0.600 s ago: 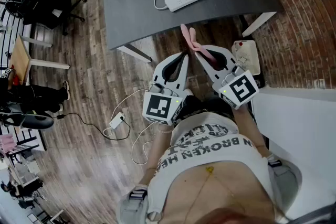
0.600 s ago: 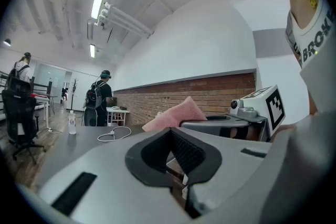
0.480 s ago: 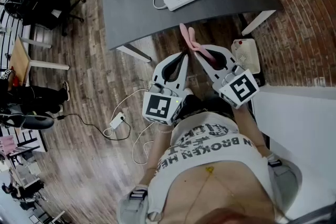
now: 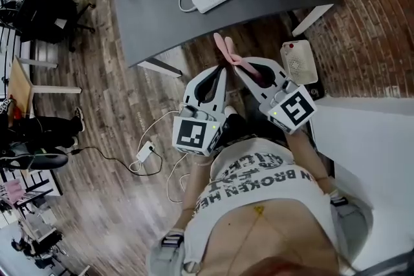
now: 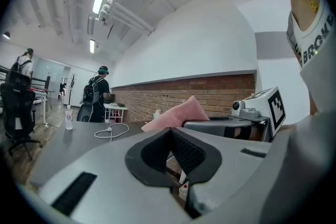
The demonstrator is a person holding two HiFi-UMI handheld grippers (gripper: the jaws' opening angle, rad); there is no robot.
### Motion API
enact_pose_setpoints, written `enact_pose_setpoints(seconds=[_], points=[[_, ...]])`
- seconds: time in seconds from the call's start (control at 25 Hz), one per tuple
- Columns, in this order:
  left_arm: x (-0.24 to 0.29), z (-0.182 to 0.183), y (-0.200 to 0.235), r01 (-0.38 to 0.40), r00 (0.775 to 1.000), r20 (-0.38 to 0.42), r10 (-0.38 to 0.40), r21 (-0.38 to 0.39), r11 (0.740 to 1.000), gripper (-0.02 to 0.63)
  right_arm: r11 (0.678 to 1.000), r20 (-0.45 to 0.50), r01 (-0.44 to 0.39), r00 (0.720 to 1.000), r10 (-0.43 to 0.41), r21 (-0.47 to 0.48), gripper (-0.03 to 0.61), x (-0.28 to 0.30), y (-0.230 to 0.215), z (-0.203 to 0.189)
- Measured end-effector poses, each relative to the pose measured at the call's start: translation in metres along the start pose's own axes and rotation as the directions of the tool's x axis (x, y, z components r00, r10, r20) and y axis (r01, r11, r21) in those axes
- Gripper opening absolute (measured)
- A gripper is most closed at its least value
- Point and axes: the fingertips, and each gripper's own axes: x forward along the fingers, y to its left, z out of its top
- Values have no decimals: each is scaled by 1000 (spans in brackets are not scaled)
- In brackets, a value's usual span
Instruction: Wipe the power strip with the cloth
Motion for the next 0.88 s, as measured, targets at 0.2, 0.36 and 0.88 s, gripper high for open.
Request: enact_pose_setpoints(seconds=[0.2,0.36,0.88], points=[[30,-1,20,-9,1000,-16,9,-5,1000,8,1000,9,13,1000,-13,15,17,16,-34,0],[66,4,38,-18,1000,-19,18,0,1000,8,999,22,-8,1000,7,36,17,37,-67,2],[200,39,86,-111,994,-14,111,15,994,8,992,13,-122,992,122,12,17,91,-209,19]])
